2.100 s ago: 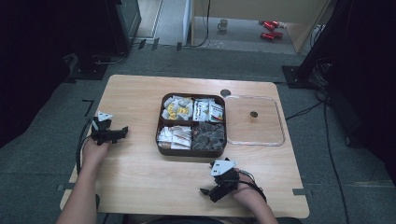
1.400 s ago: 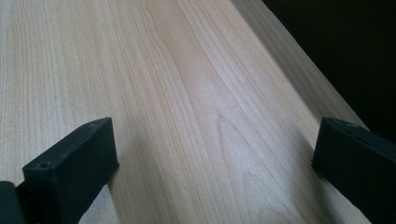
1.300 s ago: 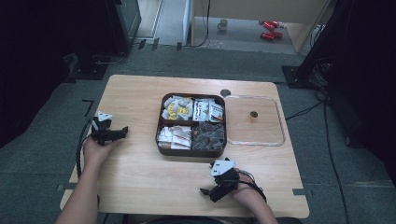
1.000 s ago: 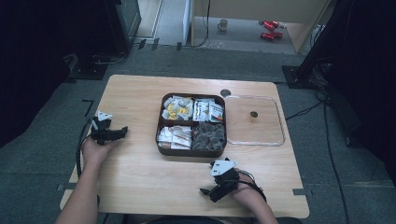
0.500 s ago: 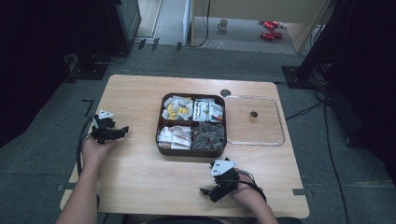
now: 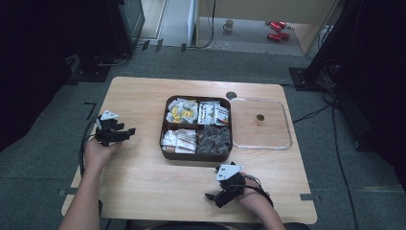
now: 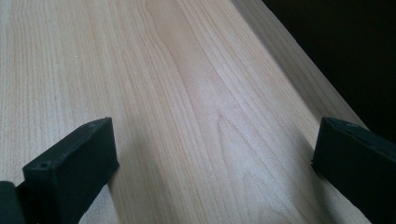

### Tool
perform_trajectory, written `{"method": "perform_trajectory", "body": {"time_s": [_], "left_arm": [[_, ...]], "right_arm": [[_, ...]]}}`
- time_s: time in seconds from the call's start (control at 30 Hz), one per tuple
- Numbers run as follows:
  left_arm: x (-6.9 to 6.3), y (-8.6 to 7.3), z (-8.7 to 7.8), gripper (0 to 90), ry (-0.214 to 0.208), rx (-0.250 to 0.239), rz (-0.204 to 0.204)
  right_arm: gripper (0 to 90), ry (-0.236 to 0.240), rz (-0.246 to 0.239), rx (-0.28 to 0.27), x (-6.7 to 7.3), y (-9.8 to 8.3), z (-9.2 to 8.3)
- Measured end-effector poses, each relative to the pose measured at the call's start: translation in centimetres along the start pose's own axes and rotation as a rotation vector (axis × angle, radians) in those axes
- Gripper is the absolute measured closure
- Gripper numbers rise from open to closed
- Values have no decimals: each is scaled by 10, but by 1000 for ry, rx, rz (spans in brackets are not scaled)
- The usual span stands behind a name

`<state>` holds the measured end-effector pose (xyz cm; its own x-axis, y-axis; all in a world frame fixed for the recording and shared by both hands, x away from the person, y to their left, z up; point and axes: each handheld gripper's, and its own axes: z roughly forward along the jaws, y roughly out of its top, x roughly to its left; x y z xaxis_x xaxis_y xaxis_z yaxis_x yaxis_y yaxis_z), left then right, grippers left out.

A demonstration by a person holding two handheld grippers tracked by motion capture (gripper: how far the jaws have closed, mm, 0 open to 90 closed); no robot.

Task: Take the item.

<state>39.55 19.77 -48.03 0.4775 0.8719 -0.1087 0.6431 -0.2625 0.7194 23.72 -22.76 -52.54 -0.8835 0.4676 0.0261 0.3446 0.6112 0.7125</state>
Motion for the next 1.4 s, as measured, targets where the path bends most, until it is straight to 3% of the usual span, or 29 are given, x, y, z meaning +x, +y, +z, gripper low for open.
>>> {"method": "perform_trajectory", "body": {"time_s": [0.03,0.3,0.43,0.67,0.8,1.4], "left_arm": [[-2,2,-2,418,-22,-7,-6],[-15,11,-5,405,-48,1,31],[-24,18,-9,406,-80,-28,50],[-39,28,-10,439,-123,-18,72],[-48,33,-9,430,-157,-35,89],[-76,52,-4,462,-219,-30,134]], "right_arm": [[0,-1,1,0,0,0,0],[0,1,1,2,0,0,0],[0,1,0,3,0,0,0],[0,1,1,2,0,0,0],[0,1,-1,2,0,0,0],[0,2,-3,2,-2,1,1]]}}
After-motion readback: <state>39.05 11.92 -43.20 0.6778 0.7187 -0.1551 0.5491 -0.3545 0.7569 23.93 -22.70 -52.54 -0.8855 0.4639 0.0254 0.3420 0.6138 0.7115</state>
